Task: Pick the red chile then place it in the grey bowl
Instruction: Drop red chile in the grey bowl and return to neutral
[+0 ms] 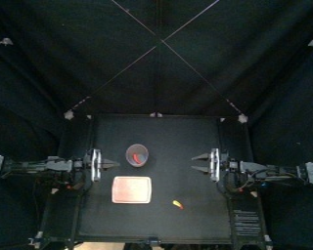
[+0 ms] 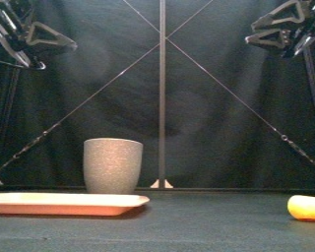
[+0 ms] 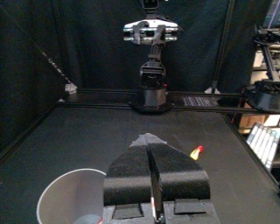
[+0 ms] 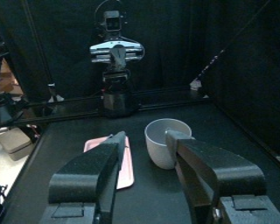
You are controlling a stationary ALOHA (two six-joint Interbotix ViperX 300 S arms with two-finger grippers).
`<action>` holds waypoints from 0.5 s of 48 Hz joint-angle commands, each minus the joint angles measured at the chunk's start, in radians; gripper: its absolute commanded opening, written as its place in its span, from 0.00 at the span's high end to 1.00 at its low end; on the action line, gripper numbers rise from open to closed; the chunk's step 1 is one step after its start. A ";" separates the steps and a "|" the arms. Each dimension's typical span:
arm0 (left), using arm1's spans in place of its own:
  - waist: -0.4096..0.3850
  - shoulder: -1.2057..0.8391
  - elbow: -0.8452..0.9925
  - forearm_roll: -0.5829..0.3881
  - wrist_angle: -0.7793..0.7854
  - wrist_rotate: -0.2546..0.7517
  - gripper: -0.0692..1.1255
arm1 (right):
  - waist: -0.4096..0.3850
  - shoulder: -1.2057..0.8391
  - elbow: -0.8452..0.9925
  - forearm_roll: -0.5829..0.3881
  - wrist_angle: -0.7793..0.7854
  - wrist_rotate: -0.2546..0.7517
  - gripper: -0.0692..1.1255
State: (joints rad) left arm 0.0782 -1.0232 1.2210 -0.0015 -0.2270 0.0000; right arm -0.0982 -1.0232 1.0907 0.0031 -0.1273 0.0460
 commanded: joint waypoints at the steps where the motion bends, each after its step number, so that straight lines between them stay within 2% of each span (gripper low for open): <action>1: 0.003 -0.006 -0.015 -0.002 -0.006 0.000 0.97 | -0.002 0.006 -0.012 -0.002 -0.003 -0.002 0.26; 24: 0.003 -0.012 -0.015 -0.002 -0.005 0.000 0.97 | -0.005 0.006 -0.009 -0.015 -0.003 0.000 0.26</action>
State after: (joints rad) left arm 0.0798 -1.0385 1.2210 -0.0015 -0.2286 0.0000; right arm -0.0997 -1.0232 1.0907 -0.0123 -0.1258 0.0460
